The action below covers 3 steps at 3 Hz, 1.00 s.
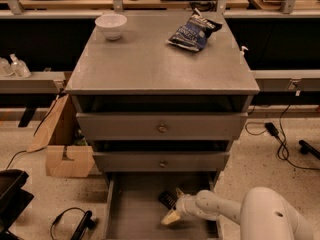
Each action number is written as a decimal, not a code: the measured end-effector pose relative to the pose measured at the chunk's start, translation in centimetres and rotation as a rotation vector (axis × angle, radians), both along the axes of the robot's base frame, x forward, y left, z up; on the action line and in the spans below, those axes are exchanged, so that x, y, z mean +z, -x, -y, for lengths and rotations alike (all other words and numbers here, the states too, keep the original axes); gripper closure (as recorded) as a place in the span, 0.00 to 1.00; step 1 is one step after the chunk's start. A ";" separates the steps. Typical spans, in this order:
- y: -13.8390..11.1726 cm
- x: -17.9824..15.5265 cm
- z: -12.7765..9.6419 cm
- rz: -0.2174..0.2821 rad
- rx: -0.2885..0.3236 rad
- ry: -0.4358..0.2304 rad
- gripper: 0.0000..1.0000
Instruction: Pick rxbar chocolate from bottom drawer and place on counter
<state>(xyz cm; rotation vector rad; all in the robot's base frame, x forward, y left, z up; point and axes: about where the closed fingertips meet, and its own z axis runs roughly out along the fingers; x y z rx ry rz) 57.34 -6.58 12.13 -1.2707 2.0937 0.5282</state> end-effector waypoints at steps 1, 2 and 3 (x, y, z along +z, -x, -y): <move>0.4 -1.9 -1.1 -0.006 -0.010 0.051 0.04; 0.5 -3.0 -1.6 -0.016 -0.013 0.082 0.27; 0.5 -2.6 -1.6 -0.017 -0.014 0.085 0.49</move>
Offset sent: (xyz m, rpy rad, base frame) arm -0.0038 0.0172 -0.0402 -0.1227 0.0238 -0.0211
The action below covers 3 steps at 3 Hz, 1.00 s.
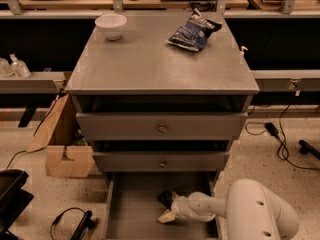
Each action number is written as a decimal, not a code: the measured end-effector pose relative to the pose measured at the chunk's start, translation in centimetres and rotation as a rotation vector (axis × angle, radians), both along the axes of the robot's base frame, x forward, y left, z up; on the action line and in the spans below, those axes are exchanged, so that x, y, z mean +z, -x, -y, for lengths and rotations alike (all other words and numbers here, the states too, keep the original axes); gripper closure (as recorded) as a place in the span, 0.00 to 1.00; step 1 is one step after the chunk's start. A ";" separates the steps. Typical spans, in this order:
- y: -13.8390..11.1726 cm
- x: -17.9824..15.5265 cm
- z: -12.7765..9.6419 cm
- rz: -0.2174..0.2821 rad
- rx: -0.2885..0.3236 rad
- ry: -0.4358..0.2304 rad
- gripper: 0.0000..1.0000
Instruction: Pick rxbar chocolate from bottom drawer and place on counter
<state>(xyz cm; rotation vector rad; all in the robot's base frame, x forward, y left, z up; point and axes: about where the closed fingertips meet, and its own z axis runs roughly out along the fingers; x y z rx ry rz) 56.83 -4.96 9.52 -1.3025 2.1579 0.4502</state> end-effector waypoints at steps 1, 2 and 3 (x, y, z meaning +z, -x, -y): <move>0.0 0.6 0.0 0.000 0.000 0.000 0.74; 0.0 1.0 0.0 0.000 0.000 0.000 0.96; 0.1 1.1 -0.1 -0.003 0.001 -0.004 1.00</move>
Offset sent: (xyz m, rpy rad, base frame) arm 0.0000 0.0000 0.0050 0.0000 0.0000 0.0000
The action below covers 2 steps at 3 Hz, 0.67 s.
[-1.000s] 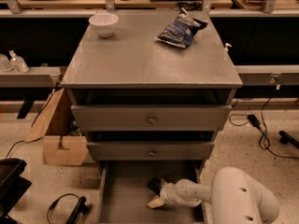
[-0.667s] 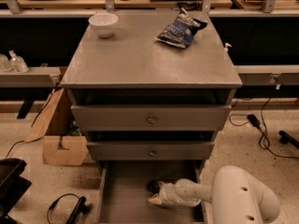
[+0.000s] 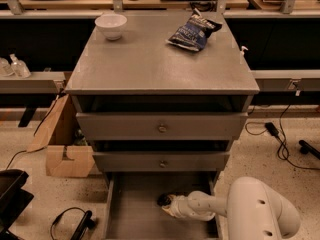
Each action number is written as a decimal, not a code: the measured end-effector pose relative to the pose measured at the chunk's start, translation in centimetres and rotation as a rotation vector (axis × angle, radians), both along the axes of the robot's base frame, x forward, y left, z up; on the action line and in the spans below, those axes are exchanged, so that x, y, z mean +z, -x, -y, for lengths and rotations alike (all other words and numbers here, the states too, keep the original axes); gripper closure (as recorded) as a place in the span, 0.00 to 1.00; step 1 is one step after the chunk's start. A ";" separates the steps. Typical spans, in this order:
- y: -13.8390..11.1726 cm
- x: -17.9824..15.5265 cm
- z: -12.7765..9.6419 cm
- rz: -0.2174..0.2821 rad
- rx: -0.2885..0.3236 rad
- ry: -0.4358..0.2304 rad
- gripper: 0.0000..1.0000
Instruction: Pick rxbar chocolate from bottom drawer and place on counter
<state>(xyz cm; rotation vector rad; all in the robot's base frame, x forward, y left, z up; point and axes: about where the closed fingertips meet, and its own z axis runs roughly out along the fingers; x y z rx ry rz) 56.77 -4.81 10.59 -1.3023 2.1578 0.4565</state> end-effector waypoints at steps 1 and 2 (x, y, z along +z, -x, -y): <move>0.0 0.2 -0.2 -0.006 0.001 -0.008 1.00; 0.1 3.3 -0.3 -0.002 0.032 0.015 1.00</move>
Offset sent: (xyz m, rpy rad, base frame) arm -0.0010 0.0029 0.1370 -0.0920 -0.0128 0.1271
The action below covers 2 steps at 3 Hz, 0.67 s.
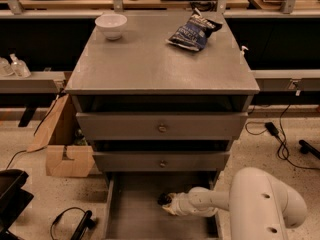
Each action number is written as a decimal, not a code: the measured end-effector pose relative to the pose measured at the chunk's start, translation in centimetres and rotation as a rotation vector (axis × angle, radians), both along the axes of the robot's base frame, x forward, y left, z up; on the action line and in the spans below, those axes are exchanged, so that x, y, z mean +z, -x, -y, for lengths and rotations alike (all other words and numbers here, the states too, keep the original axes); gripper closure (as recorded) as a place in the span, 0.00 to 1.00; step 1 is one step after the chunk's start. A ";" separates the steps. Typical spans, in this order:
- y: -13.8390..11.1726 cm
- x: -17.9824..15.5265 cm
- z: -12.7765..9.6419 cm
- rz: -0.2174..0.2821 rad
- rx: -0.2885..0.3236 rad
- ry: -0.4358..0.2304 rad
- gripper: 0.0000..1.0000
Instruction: Pick rxbar chocolate from bottom drawer and place on counter
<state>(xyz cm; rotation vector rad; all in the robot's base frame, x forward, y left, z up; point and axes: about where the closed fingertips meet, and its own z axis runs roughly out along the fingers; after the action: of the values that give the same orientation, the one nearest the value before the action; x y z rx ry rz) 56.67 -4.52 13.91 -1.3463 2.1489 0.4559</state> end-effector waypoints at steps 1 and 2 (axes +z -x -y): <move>1.4 6.9 0.6 -0.020 0.080 0.024 1.00; 2.7 14.3 2.4 -0.047 0.129 0.040 1.00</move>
Offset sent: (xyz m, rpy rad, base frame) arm -0.0149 -0.0554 0.2707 -0.0769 0.0185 0.1844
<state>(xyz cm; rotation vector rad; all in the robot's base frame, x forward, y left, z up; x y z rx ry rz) 53.95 -6.93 28.19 -1.5174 2.1269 0.5017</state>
